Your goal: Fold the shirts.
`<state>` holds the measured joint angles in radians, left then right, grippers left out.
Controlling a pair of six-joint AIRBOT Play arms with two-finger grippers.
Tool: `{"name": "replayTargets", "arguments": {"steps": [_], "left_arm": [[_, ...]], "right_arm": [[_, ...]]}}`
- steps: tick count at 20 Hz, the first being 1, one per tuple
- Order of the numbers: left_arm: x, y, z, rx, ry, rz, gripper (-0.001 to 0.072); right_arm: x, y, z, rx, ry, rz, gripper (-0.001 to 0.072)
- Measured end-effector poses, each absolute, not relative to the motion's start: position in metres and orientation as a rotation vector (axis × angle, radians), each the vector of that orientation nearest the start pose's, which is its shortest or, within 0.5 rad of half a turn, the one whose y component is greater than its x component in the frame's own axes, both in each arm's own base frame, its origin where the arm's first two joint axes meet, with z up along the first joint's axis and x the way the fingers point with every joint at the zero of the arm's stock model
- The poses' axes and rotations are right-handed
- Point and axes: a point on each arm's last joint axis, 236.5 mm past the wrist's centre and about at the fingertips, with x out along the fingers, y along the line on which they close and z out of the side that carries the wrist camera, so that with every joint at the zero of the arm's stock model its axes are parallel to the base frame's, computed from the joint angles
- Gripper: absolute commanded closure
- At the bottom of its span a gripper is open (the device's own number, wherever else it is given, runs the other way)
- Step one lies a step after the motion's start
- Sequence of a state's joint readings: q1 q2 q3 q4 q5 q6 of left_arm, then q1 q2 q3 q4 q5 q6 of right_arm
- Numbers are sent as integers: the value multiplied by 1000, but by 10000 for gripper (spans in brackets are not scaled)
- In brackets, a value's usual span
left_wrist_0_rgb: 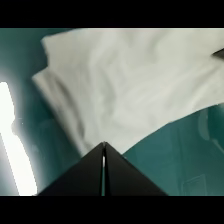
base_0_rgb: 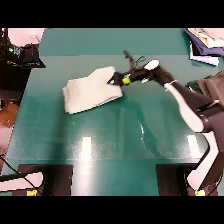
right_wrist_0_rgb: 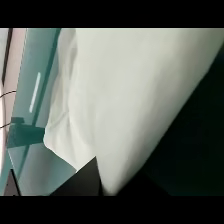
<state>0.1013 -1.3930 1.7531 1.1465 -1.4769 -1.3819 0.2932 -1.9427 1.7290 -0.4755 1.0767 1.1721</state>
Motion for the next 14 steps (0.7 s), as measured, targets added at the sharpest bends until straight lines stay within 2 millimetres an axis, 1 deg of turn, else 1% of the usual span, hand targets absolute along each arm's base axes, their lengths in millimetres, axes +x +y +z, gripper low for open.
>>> {"name": "replayTargets", "arguments": {"steps": [2,4,7,9,11,14], "left_arm": [[431,-54,174,-158,1048,-367,684],[431,-56,174,-163,1048,-375,684],[430,-64,178,-187,1039,-406,684],[430,-73,182,-211,1027,-437,684],[430,-83,186,-221,1018,-466,684],[427,-108,189,-214,1010,-525,684]], "right_arm": [[495,288,42,515,1081,873,701],[508,225,67,463,1041,775,701],[522,119,102,423,963,586,701],[523,51,120,428,913,462,701],[520,-14,133,449,867,342,701],[507,-96,143,495,810,190,701]]}}
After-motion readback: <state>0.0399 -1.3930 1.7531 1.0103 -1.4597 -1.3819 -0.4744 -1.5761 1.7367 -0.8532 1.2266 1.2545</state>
